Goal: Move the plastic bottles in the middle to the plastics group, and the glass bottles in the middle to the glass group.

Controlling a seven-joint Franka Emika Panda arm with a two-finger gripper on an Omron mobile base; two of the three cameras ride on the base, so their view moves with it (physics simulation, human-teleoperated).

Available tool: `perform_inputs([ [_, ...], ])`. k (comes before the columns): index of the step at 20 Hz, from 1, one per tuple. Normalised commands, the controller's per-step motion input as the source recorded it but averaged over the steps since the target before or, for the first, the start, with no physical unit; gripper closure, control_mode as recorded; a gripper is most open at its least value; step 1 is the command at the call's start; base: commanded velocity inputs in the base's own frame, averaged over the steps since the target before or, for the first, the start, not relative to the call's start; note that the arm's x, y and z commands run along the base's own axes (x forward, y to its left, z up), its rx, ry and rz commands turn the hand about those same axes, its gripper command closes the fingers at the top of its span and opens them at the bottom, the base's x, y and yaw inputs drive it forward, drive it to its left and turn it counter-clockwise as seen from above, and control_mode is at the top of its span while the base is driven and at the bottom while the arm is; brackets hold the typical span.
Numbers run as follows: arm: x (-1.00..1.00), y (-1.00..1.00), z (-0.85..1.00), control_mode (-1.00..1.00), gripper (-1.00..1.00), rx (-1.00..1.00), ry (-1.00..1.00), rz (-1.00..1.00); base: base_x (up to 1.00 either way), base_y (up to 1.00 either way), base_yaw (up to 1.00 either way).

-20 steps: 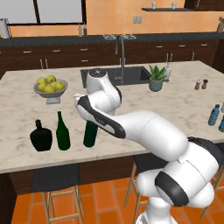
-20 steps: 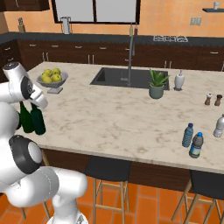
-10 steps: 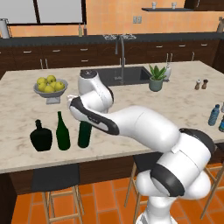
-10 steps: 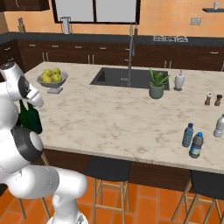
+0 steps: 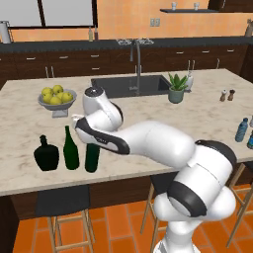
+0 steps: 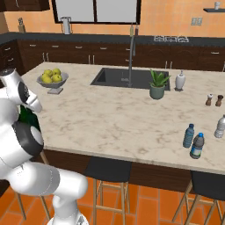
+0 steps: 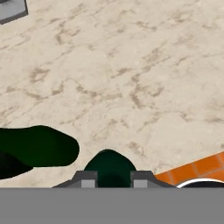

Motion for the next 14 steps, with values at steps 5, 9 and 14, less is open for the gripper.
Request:
perform_inputs([
  [5, 0.0, 0.19, -0.36, -1.0, 1.0, 0.0, -0.01, 0.0, 0.0, 0.0, 0.0],
  [9, 0.0, 0.25, -0.33, -1.0, 1.0, 0.0, 0.0, 0.0, 0.0, 0.0, 0.0],
  [14, 0.02, 0.17, -0.25, -1.0, 1.0, 0.0, 0.0, 0.0, 0.0, 0.0, 0.0],
])
